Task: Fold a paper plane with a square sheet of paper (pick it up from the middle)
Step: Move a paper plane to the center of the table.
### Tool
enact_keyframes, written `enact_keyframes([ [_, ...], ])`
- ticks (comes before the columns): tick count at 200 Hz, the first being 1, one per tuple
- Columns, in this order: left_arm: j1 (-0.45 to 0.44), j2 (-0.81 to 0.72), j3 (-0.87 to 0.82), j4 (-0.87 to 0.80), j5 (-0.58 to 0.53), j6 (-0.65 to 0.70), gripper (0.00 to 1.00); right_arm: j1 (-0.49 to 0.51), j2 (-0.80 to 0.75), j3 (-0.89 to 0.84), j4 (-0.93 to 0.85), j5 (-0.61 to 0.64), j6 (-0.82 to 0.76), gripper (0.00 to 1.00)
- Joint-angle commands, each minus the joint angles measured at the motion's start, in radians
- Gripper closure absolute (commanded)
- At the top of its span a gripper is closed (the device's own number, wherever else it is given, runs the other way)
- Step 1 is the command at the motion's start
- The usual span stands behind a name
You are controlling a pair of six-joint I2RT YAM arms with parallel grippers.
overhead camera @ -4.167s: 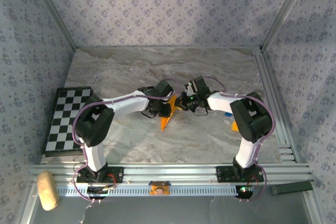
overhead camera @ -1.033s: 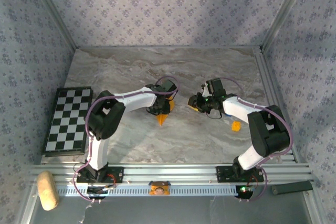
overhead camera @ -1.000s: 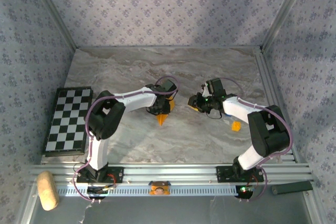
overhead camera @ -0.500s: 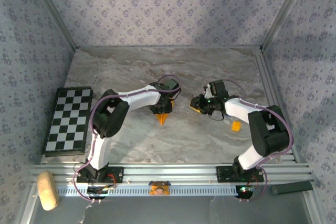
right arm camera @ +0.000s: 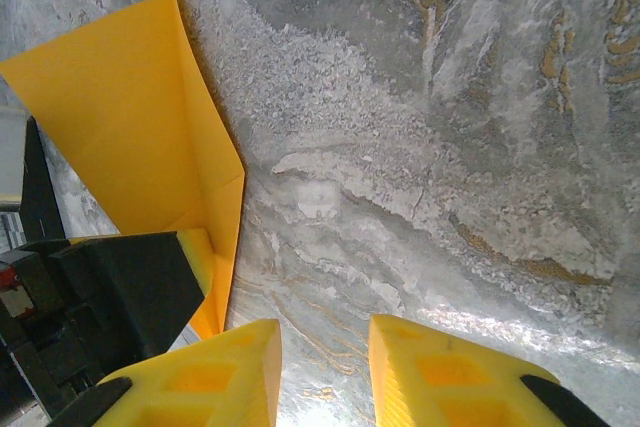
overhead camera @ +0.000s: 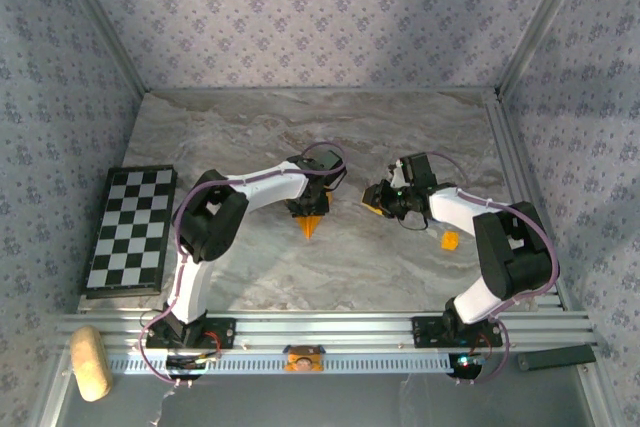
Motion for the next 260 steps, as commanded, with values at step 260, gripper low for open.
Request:
enact_keyframes([
  [260, 0.026, -0.330, -0.040, -0.006, -0.125, 0.145, 0.52, -0.020, -0.211, 0.126, -0.264, 0.321, -0.224, 0.64],
])
